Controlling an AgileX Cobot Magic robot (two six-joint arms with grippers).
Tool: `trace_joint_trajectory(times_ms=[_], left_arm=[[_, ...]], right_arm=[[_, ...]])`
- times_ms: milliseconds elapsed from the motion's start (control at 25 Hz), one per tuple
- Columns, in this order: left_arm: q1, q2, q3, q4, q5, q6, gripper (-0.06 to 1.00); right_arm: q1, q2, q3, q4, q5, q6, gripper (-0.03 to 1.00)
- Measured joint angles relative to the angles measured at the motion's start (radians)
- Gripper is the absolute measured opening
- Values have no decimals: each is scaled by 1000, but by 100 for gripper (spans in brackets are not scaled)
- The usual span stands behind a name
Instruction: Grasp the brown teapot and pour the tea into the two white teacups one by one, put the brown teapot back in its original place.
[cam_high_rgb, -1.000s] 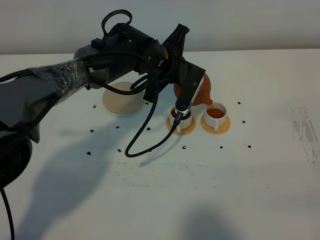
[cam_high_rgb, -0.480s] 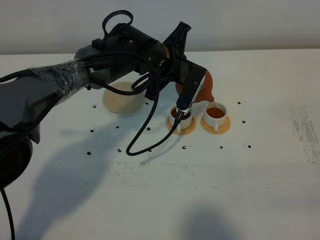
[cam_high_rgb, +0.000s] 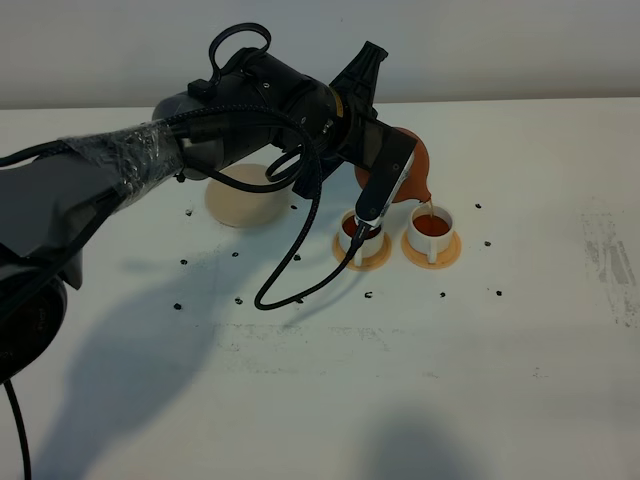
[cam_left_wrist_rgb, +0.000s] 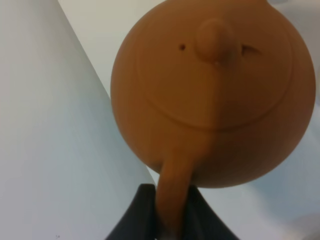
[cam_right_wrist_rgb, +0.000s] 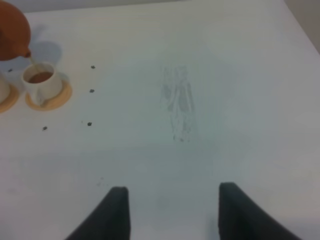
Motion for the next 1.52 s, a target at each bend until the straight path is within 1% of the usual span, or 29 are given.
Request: trace_joint_trajectory(times_ms=[240, 440, 760, 1120, 1400, 1520], left_arm=[[-1, 0, 0, 2, 0, 3, 8], [-1, 0, 0, 2, 0, 40, 8], [-1, 0, 0, 3, -1, 53, 8], [-5, 0, 0, 6, -1, 100, 8], [-10, 0, 0, 6, -5, 102, 8], [-10, 0, 0, 21, -5, 103, 8]], right_arm=[[0, 0, 0, 0, 0, 0, 43], [0, 0, 0, 0, 0, 0, 43], [0, 0, 0, 0, 0, 0, 43], [0, 0, 0, 0, 0, 0, 43], [0, 0, 0, 0, 0, 0, 43], [0, 0, 0, 0, 0, 0, 43]])
